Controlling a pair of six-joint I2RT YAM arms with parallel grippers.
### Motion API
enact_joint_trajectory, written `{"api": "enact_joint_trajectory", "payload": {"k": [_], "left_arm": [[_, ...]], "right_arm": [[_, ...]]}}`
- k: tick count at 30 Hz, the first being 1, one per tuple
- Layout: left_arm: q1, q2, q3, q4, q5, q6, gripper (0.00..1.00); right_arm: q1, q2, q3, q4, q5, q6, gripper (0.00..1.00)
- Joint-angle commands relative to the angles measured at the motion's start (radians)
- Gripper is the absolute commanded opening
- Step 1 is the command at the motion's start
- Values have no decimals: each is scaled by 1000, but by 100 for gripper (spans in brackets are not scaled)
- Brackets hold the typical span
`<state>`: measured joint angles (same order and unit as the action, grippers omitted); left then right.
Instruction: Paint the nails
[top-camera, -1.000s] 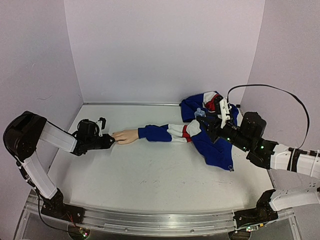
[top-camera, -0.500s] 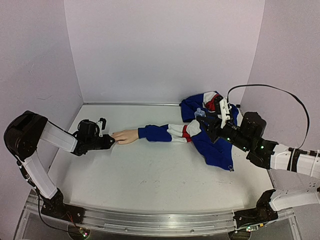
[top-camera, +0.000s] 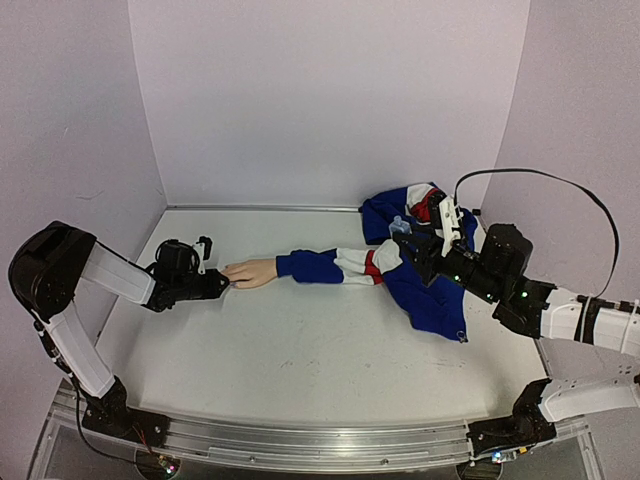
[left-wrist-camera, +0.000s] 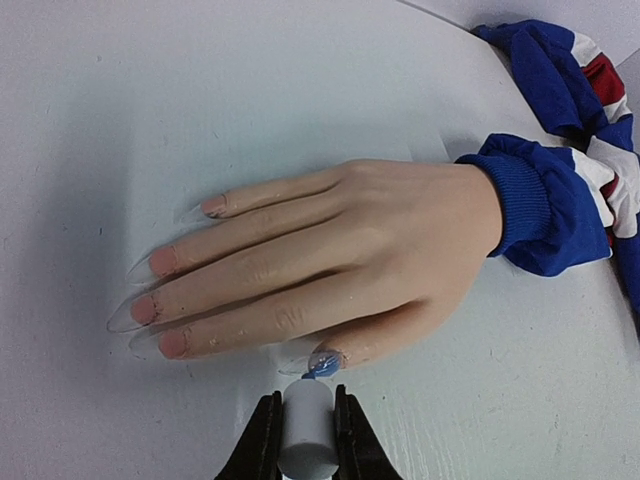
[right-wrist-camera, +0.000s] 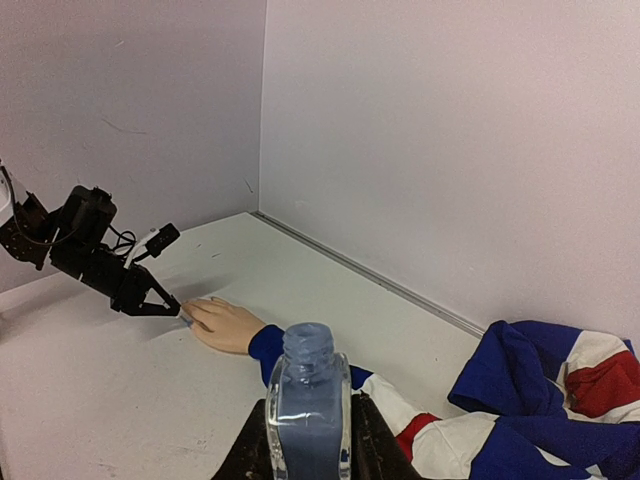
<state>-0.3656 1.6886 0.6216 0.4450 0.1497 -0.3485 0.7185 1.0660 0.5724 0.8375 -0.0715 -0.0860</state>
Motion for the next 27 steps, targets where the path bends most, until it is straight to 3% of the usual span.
{"api": "enact_joint_trajectory", "payload": {"k": [1, 27], "left_arm": [[-3, 1, 38, 23, -30, -15, 0], [-2, 2, 41, 23, -70, -29, 0]], "right_arm": [[-4, -24, 4, 78, -11, 3, 0], [-3, -15, 8, 78, -14, 3, 0]]}}
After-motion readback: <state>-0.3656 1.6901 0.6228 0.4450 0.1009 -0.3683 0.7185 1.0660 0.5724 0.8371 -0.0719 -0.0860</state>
